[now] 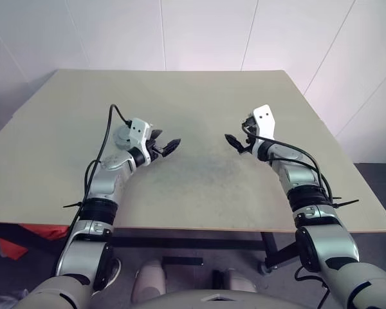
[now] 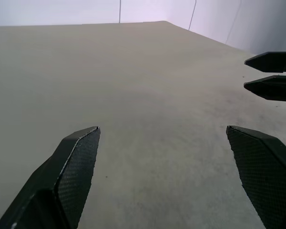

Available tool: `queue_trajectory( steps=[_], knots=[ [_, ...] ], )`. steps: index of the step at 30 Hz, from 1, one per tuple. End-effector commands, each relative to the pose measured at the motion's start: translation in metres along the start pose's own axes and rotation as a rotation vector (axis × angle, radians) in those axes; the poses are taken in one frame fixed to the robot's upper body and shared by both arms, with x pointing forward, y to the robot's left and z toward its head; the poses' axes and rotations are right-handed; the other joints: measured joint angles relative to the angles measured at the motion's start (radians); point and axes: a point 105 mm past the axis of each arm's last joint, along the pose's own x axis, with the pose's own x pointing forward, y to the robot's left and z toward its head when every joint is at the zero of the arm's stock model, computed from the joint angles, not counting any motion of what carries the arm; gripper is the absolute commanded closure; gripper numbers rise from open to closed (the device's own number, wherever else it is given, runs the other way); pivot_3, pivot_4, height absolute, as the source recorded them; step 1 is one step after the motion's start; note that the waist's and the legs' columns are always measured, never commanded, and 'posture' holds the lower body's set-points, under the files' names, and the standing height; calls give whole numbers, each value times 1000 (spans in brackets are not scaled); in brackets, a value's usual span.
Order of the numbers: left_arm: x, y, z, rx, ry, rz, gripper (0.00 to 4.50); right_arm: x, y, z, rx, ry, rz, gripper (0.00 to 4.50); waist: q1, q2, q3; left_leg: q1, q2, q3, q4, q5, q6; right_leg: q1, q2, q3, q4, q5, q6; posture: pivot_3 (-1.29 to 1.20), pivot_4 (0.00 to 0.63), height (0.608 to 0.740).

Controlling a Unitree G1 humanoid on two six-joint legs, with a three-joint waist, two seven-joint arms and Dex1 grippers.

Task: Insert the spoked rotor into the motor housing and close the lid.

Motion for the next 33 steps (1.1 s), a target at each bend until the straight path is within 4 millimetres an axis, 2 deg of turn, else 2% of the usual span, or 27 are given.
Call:
queue_trajectory(
  steps=[1, 33],
  knots=[
    [3, -5, 12, 43, -43, -7, 15, 3, -4, 21, -37, -57, -12, 0, 0, 0, 0, 0, 0, 0, 0, 0, 0, 0, 0, 0, 0, 0, 0, 0, 0, 740],
    [5, -4, 6, 53, -38, 47, 15, 1, -13, 12, -46, -35, -57, 0, -1, 0, 0, 0, 0, 0, 0, 0, 1, 0, 0, 0, 0, 0, 0, 0, 0, 740]
  ],
)
